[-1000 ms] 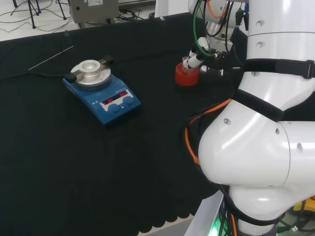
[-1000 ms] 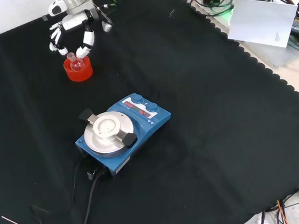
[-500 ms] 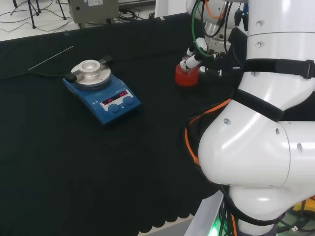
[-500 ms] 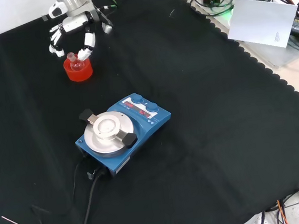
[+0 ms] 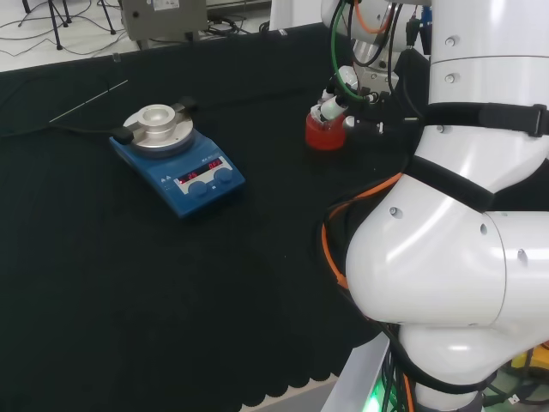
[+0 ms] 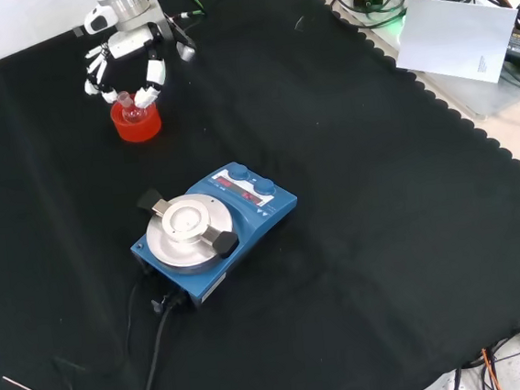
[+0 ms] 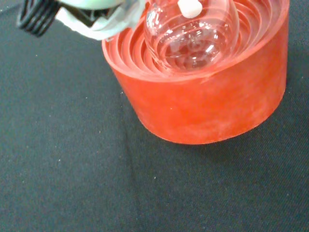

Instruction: Pick up the round-bottom flask.

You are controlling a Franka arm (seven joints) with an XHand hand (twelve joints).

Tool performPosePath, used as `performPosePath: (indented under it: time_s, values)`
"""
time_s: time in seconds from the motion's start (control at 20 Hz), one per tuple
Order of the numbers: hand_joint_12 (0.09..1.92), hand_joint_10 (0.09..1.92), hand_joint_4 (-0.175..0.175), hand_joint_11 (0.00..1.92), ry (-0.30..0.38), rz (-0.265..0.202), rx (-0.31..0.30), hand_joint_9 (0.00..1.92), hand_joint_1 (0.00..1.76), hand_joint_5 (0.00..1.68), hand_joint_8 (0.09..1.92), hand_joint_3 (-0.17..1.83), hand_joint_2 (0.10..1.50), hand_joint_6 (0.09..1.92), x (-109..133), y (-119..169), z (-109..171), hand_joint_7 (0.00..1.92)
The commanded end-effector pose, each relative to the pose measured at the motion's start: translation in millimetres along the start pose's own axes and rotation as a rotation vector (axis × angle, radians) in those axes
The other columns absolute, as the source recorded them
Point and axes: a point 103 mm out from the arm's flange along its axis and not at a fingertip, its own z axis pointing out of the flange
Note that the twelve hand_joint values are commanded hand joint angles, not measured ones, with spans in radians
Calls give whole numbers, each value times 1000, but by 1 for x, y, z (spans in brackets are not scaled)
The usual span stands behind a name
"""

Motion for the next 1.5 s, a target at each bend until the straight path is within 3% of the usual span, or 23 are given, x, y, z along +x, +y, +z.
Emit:
performPosePath:
  time_s: [0.05,0.25,0.35,0.4,0.45,1.0,1.5]
  values:
    - [1348,653,-43,0,-3,0,0,443,877,757,630,635,618,805,1,1,1,330]
    - [1360,645,-35,3,-12,8,-29,463,883,880,626,623,654,771,1,1,0,354]
    - [1362,642,102,28,-12,25,-47,496,983,992,626,430,830,882,3,0,0,391]
    - [1357,633,139,46,-18,32,-63,522,1009,1013,621,384,877,926,4,0,-1,422]
    - [1351,619,153,63,-18,36,-70,552,1025,1023,610,381,893,958,5,0,-1,457]
    - [1339,571,161,128,38,65,-73,647,1049,1038,574,537,830,1029,11,-2,-30,562]
    - [1335,573,157,200,8,40,-81,665,1060,1057,575,604,789,1023,32,-24,-70,561]
